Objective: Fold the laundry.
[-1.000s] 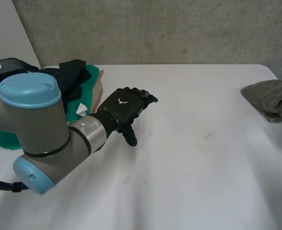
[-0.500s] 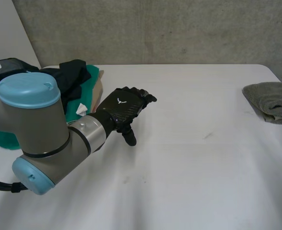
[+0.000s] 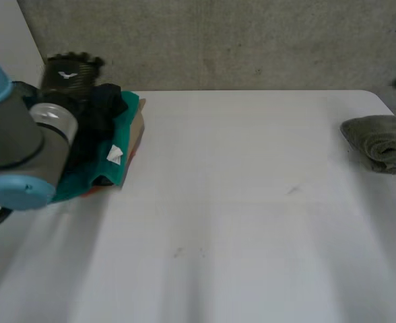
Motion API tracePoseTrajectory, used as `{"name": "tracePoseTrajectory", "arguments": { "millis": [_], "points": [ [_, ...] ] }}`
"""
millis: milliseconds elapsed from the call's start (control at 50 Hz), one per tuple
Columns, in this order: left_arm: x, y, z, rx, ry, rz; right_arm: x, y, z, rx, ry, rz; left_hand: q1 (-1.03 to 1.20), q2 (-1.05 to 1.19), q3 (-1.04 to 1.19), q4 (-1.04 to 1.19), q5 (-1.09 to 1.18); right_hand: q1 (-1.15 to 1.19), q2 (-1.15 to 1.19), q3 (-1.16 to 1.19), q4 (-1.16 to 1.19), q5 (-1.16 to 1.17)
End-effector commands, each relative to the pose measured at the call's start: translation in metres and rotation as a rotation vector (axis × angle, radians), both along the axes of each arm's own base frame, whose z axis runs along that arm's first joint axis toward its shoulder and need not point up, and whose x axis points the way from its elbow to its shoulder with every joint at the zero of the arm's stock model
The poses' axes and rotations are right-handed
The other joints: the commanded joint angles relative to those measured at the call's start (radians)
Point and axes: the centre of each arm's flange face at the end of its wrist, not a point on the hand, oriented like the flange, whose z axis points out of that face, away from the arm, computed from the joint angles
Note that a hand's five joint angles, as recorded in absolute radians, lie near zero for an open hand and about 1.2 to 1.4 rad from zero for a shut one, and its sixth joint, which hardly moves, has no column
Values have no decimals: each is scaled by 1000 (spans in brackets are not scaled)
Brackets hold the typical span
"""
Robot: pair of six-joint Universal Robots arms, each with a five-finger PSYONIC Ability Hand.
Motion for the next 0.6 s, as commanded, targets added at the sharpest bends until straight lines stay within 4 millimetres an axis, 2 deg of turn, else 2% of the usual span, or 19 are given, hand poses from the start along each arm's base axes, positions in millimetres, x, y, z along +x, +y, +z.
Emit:
{"name": "tracePoseTrajectory", "arguments": {
  "millis": [20, 40, 60, 120, 140, 180, 200, 220, 280, 340, 360, 420, 440, 460, 500, 520, 540, 580, 600],
  "points": [
    [65, -65, -38, 27, -205, 146, 76, 67, -42, 55, 116, 330, 1, -11, -17, -9, -30, -27, -49, -40, -63, -61],
    [70, -71, -44, 31, -221, 151, 84, 77, -50, 74, 131, 353, 1, -11, -17, -9, -30, -27, -49, -40, -63, -61],
    [77, -82, -54, 38, -247, 153, 87, 80, -54, 85, 139, 359, 6, -6, -11, -3, -24, -27, -49, -40, -63, -61],
    [83, -96, -68, 48, -273, 152, 92, 89, -66, 111, 173, 362, 44, 32, 27, 35, 14, -27, -49, -40, -63, -61],
    [84, -102, -76, 52, -280, 150, 92, 89, -68, 114, 180, 361, 213, 201, 196, 204, 183, -27, -49, -40, -63, -61],
    [85, -107, -81, 56, -287, 151, 90, 87, -71, 117, 205, 346, 525, 513, 507, 515, 494, -27, -49, -40, -63, -61],
    [86, -108, -83, 57, -288, 155, 90, 86, -73, 120, 213, 343, 753, 741, 735, 744, 722, -27, -49, -40, -63, -61],
    [86, -109, -81, 48, -284, 157, 90, 85, -75, 123, 220, 340, 1199, 1187, 1182, 1190, 1169, -27, -49, -40, -63, -61],
    [79, -108, -73, 20, -273, 156, 88, 82, -77, 130, 239, 322, 1204, 1192, 1187, 1195, 1173, -27, -49, -40, -63, -61],
    [60, -98, -46, -64, -245, 140, 86, 81, -76, 134, 237, 303, 1204, 1192, 1187, 1195, 1173, -27, -49, -40, -63, -61],
    [40, -85, -26, -118, -211, 105, 86, 80, -76, 137, 234, 297, 1204, 1192, 1187, 1195, 1173, -27, -49, -40, -63, -61],
    [10, -58, 0, -184, -140, 30, 84, 79, -75, 136, 230, 279, 1204, 1192, 1187, 1195, 1173, -27, -49, -40, -63, -61],
    [-9, -39, 11, -210, -95, -28, 84, 78, -74, 134, 229, 273, 1204, 1192, 1187, 1195, 1173, -27, -49, -40, -63, -61],
    [-18, -28, 15, -219, -70, -61, 83, 77, -73, 136, 226, 264, 1204, 1192, 1187, 1195, 1173, -27, -49, -40, -63, -61],
    [-40, -3, 20, -220, -21, -146, 81, 75, -72, 134, 221, 240, 1204, 1192, 1187, 1195, 1173, -27, -49, -40, -63, -61],
    [-63, 24, 20, -203, 25, -258, 81, 74, -71, 132, 219, 230, 1204, 1192, 1187, 1195, 1173, -27, -49, -40, -63, -61],
    [-76, 40, 19, -189, 42, -324, 80, 74, -71, 133, 215, 219, 1204, 1192, 1187, 1195, 1173, -27, -49, -40, -63, -61],
    [-100, 71, 11, -147, 68, -472, 77, 70, -68, 127, 207, 186, 1204, 1192, 1187, 1195, 1173, -27, -49, -40, -63, -61],
    [-121, 102, -2, -95, 77, -623, 76, 69, -67, 125, 204, 174, 1204, 1192, 1187, 1195, 1173, -27, -49, -40, -63, -61]
  ]
}}
